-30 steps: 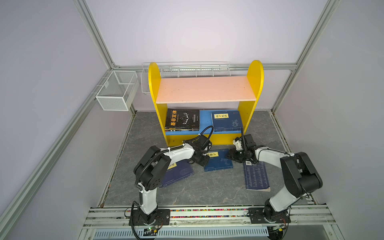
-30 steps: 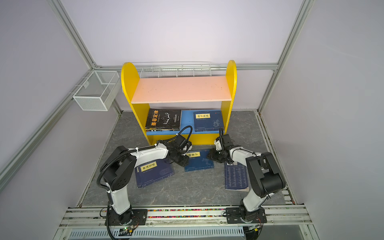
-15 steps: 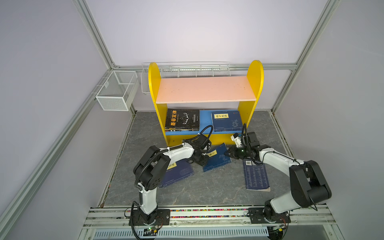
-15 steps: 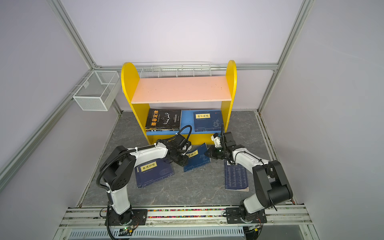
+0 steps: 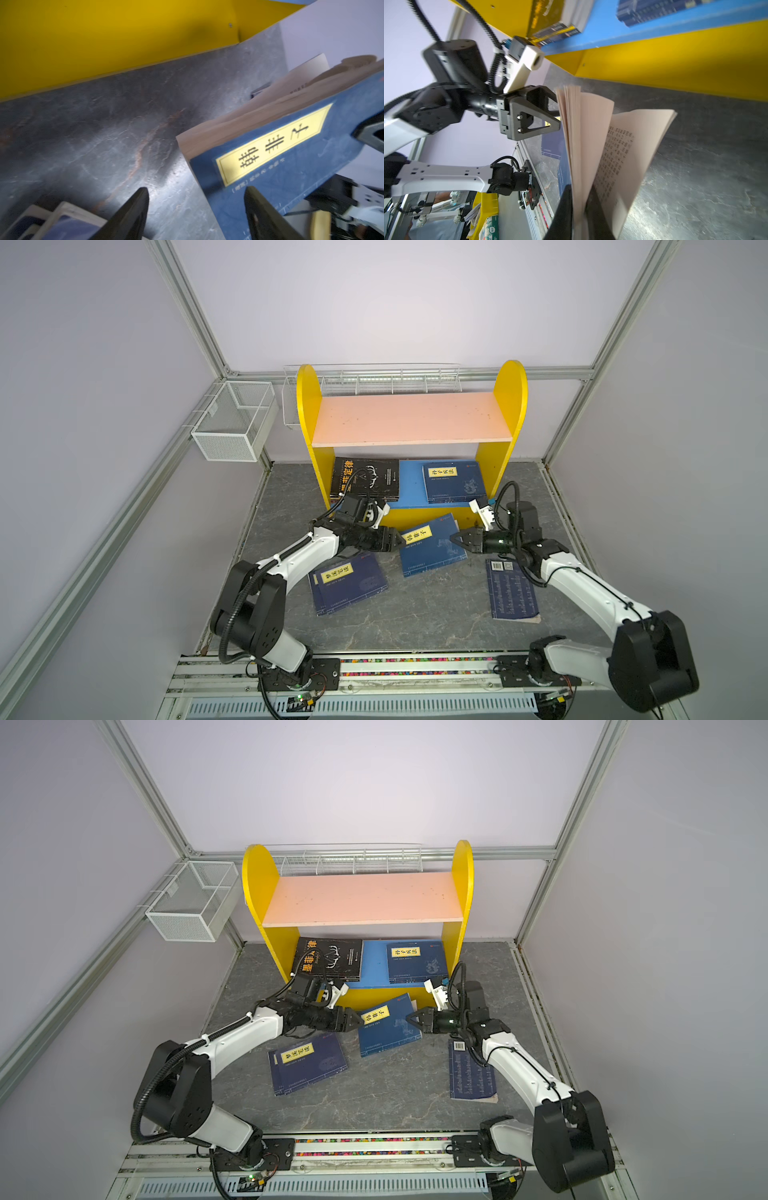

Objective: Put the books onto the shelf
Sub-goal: 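Lift the Hanfeizi book upright with both grippers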

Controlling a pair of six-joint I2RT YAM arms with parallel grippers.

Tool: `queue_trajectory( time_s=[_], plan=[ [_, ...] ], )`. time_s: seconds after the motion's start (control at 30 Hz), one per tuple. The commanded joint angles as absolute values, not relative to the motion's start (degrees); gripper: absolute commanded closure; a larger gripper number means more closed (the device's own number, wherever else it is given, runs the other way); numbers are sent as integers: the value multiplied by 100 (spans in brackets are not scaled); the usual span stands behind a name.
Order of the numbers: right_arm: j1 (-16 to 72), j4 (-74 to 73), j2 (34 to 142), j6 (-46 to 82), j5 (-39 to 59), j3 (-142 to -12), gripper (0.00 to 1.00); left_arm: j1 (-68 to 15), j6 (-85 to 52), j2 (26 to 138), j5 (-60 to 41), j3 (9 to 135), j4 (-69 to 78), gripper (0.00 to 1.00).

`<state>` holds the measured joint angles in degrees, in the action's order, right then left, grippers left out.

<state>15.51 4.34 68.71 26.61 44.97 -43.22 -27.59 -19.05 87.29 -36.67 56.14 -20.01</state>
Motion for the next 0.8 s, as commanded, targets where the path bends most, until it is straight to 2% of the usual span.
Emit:
queue_trajectory(
  time_s=[0.0,0.17,0.27,0.37,0.5,0.6,0.63,0.67,0.73,0.77],
  plan=[
    [1399,40,6631,2857,5001,-4351,93,-2642,-2512,8516,-4850,5271,-1297,23],
    [1390,-293,6734,3167,4974,-4500,94,-2628,-3402,8462,-5844,4819,188,21],
    [1387,-749,6825,3484,4951,-4515,94,-2628,-3796,8637,-6106,4735,766,23],
    [1388,-1020,6887,3683,4824,-4544,93,-2628,-3922,8752,-6186,4812,917,31],
    [1392,-986,6904,3683,4606,-4572,93,-2637,-4279,8746,-6230,4879,1389,69],
    [1388,-705,6831,3547,4300,-4578,92,-2639,-4421,8643,-6145,4914,1622,93],
    [1391,-585,6796,3497,4164,-4588,88,-2637,-4404,8582,-6074,4922,1624,98],
    [1388,-424,6754,3468,3975,-4603,77,-2637,-4418,8534,-6039,4917,1685,100],
    [1374,-147,6619,3454,3541,-4589,45,-2637,-4505,8408,-6001,4872,1932,100],
    [1371,-58,6564,3441,3364,-4559,38,-2637,-4552,8370,-5996,4858,2048,100]
  ],
)
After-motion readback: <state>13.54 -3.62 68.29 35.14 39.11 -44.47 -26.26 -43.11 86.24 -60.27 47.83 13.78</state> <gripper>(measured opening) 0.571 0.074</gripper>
